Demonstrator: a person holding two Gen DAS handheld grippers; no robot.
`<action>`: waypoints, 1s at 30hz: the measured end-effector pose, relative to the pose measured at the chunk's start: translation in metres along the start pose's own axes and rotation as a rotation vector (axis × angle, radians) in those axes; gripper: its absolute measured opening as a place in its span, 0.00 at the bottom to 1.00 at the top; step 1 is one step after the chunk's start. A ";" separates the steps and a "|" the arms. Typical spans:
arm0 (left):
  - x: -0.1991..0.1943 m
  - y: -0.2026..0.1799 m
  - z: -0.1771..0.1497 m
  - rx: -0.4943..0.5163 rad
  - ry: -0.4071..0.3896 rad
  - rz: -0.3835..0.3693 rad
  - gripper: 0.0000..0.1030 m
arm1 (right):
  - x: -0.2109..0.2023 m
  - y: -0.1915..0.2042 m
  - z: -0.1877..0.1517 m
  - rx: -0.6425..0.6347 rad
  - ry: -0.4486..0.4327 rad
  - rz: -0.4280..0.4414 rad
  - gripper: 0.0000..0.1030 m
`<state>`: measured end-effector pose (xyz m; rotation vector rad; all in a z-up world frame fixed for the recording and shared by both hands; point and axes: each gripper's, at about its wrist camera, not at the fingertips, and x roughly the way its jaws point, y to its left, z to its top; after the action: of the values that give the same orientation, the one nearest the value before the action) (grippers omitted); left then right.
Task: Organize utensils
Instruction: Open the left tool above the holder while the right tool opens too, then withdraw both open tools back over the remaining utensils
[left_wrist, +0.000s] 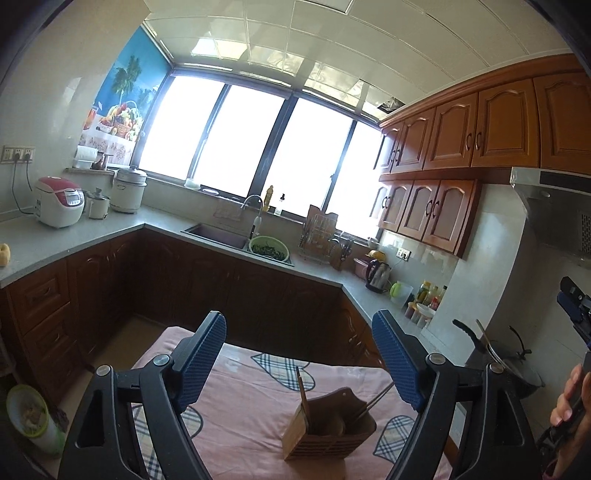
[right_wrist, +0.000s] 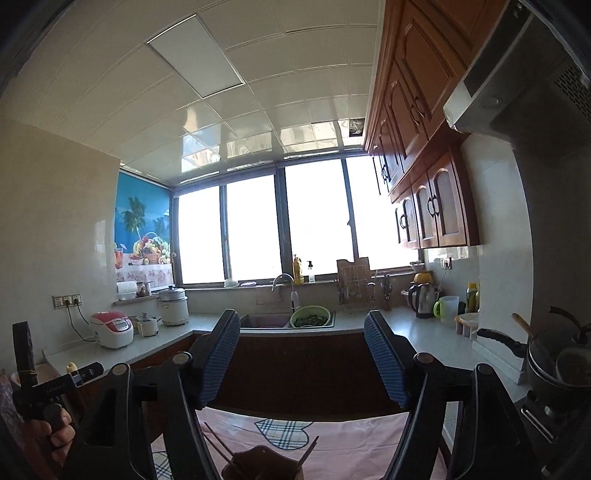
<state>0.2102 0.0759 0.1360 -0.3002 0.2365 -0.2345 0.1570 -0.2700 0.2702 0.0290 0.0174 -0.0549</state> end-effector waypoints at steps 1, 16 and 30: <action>-0.007 -0.002 -0.008 0.007 0.014 -0.005 0.79 | -0.005 0.001 -0.008 0.015 0.009 0.011 0.72; -0.062 0.006 -0.115 0.013 0.240 0.051 0.79 | -0.054 0.013 -0.187 0.126 0.263 -0.026 0.73; -0.028 -0.002 -0.135 0.012 0.416 0.123 0.78 | -0.074 -0.004 -0.280 0.193 0.480 -0.096 0.73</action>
<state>0.1475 0.0457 0.0164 -0.2218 0.6621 -0.1749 0.0783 -0.2614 -0.0086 0.2337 0.4937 -0.1440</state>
